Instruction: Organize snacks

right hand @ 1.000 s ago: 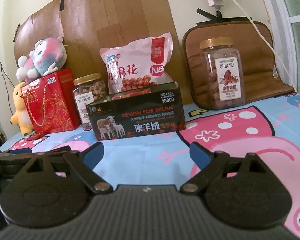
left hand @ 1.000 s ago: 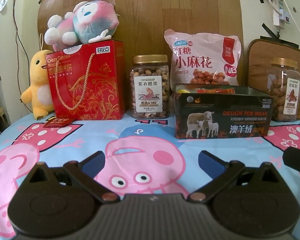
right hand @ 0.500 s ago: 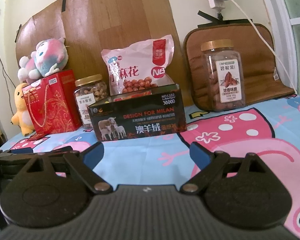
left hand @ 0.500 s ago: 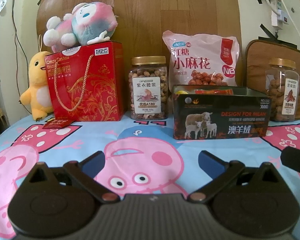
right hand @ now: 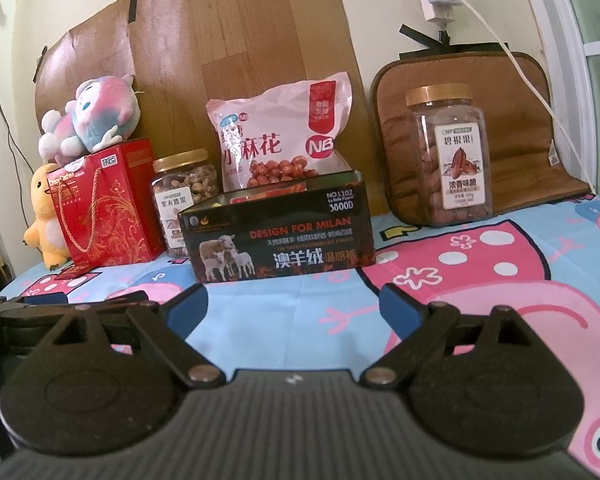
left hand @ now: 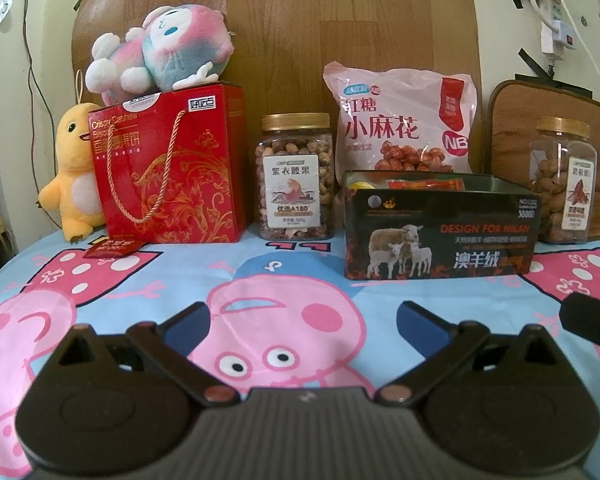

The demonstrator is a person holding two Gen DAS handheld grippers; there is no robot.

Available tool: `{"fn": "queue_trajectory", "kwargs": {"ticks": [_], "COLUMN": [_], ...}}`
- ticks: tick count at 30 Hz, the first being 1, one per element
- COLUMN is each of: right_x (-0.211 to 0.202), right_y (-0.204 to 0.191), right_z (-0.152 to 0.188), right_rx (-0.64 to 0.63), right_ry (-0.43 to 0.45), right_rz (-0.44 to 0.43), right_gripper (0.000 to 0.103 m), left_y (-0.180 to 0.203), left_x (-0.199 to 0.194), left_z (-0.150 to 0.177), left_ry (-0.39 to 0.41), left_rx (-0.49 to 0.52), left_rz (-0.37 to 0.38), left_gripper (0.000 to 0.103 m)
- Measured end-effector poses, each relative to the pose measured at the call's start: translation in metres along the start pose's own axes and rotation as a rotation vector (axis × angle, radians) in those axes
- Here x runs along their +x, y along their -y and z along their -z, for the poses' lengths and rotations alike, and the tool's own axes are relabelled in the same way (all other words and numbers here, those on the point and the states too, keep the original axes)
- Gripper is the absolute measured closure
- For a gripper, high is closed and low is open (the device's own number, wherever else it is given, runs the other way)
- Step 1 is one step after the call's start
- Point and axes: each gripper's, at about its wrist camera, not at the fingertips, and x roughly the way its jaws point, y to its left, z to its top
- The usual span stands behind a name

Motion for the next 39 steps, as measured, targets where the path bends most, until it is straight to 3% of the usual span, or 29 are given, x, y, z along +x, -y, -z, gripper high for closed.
{"fn": "queue_trajectory", "kwargs": {"ticks": [22,33,39], "right_x": [0.0,-0.016,-0.032], "right_y": [0.0,0.009,0.008], "right_z": [0.0,-0.006,-0.01], "right_rx": [0.009,0.069,0.082], "right_ry": [-0.009,-0.115,-0.118], "right_rz": [0.003,-0.012,-0.053], "right_gripper": [0.009,0.01,0.01], "left_y": [0.0,0.005,0.003], "left_x": [0.003,-0.023,-0.05], "left_z": [0.001,-0.003,-0.004], "left_ry": [-0.015,-0.16,-0.17], "left_rx": [0.004,0.031,0.026], "left_rz": [0.013,-0.01,-0.002], "left_gripper": [0.0,0.0,0.0]}}
